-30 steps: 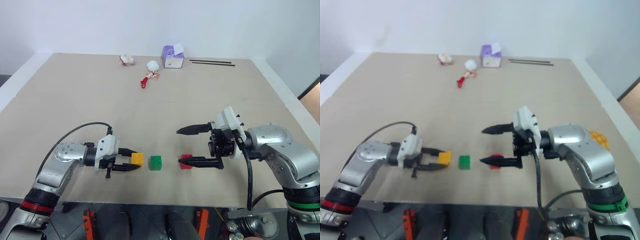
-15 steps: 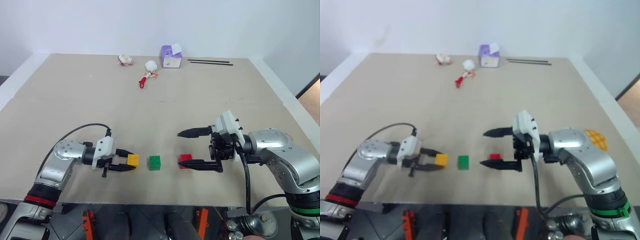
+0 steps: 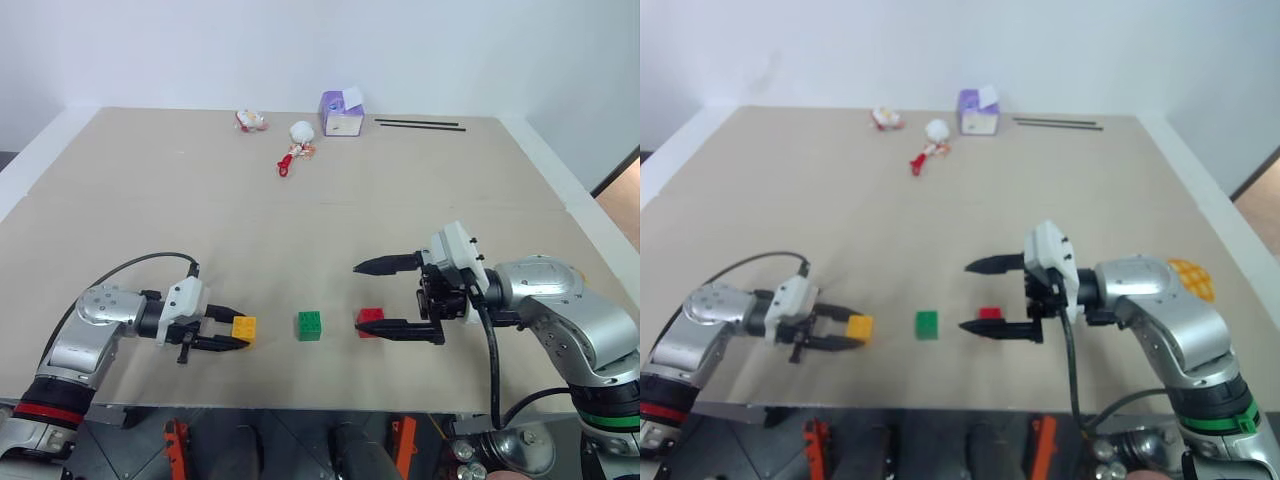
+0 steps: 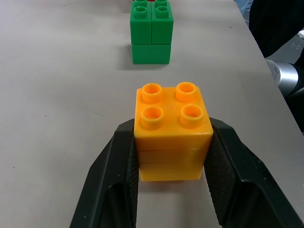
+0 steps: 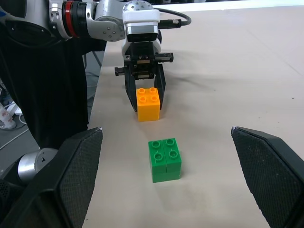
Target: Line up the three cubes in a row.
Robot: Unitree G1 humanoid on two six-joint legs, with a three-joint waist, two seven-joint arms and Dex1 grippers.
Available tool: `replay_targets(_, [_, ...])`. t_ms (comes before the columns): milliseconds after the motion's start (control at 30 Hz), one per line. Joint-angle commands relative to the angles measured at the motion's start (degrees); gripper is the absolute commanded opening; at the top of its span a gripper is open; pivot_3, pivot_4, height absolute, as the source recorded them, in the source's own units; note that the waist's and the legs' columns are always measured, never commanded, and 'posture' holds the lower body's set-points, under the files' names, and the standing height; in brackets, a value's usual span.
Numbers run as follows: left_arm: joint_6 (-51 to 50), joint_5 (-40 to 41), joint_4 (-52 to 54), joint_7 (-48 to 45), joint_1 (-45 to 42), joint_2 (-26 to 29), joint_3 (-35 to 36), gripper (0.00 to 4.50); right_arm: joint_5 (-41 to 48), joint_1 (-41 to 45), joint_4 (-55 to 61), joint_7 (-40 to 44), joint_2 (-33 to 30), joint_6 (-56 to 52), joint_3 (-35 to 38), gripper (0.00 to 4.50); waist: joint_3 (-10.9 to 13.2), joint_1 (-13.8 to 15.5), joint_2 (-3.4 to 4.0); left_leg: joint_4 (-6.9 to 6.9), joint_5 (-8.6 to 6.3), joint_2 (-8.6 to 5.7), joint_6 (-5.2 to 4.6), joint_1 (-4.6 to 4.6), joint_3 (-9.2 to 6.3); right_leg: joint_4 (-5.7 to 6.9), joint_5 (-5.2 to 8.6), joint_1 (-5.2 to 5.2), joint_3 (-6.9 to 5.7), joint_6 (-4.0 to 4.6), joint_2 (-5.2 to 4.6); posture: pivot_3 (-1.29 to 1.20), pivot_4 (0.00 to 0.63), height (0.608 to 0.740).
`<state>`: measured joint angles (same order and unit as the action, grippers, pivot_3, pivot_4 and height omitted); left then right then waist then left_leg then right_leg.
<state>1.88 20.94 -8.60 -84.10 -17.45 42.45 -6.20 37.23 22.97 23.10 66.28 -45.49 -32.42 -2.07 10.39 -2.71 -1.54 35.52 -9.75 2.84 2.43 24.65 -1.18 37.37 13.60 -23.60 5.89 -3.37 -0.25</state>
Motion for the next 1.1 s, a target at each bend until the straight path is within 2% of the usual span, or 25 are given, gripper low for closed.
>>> replay_targets(33, [0.89,-1.27,-1.36,0.66,-1.11,-0.27,0.37,1.32,0.13,0.97,0.37,0.57,0.07,0.92,0.56,4.5,0.0,0.01,0.0,0.0,0.0,0.0,0.0,0.0,0.0,0.0,0.0,0.01,0.0,0.0,0.0,0.0,0.15,0.74])
replay_targets(367, [2.16,-2.88,-2.98,0.96,-1.81,-1.49,-0.32,1.32,-0.37,0.24,0.5,0.63,-0.37,1.05,0.82,4.5,-0.01,0.07,0.0,0.07,0.01,0.0,-0.01,-0.01,-0.01,0.01,-0.03,0.06,-0.01,-0.02,0.0,0.0,0.15,0.74])
replay_targets(400, [2.16,-2.94,-3.06,0.97,-1.86,-1.45,-0.36,2.12,-0.38,0.24,0.48,0.65,-0.39,1.04,0.82,4.5,-0.01,0.07,0.0,0.07,0.01,0.0,-0.01,-0.02,0.0,0.01,-0.03,0.06,0.0,-0.02,-0.01,0.0,0.15,0.74])
replay_targets(500, [1.82,-3.19,-3.5,0.84,-2.25,-1.39,-0.42,2.86,-0.42,0.37,0.34,0.73,-0.37,1.07,0.78,4.5,0.0,0.05,0.0,0.08,0.01,0.0,-0.01,-0.01,0.0,0.02,-0.04,0.04,0.0,-0.02,0.0,0.0,0.15,0.74])
replay_targets(600, [1.81,-3.25,-3.91,0.64,-2.69,-1.5,-0.37,3.99,-0.48,0.59,0.13,0.86,-0.28,1.13,0.71,4.5,0.0,0.05,0.0,0.06,0.01,0.0,-0.01,0.01,0.0,0.02,-0.03,0.01,0.0,-0.01,0.0,0.0,0.15,0.74])
replay_targets(667, [1.83,-3.12,-3.85,0.56,-2.83,-1.56,-0.31,4.49,-0.57,0.72,-0.01,0.97,-0.22,1.2,0.65,4.5,0.0,0.05,0.0,0.05,0.01,0.0,-0.01,0.03,-0.01,0.02,-0.01,0.01,-0.01,-0.01,0.01,0.0,0.15,0.74])
replay_targets(933, [-2.11,0.87,0.77,-0.99,-3.22,-1.23,0.63,4.49,-0.53,0.6,0.0,1.3,-0.24,1.14,0.76,4.5,0.0,0.04,0.0,0.06,0.01,0.0,-0.01,0.02,-0.01,0.03,-0.03,0.01,-0.01,-0.02,0.01,0.0,0.15,0.74])
replay_targets(1100, [-12.42,7.09,9.79,0.31,-4.48,-0.59,1.67,4.49,2.73,0.17,0.85,2.18,-0.54,-0.43,2.5,4.5,0.0,0.04,-0.01,0.06,0.01,0.0,-0.01,0.03,-0.01,0.03,-0.02,0.01,0.0,-0.02,0.01,0.0,0.15,0.74])
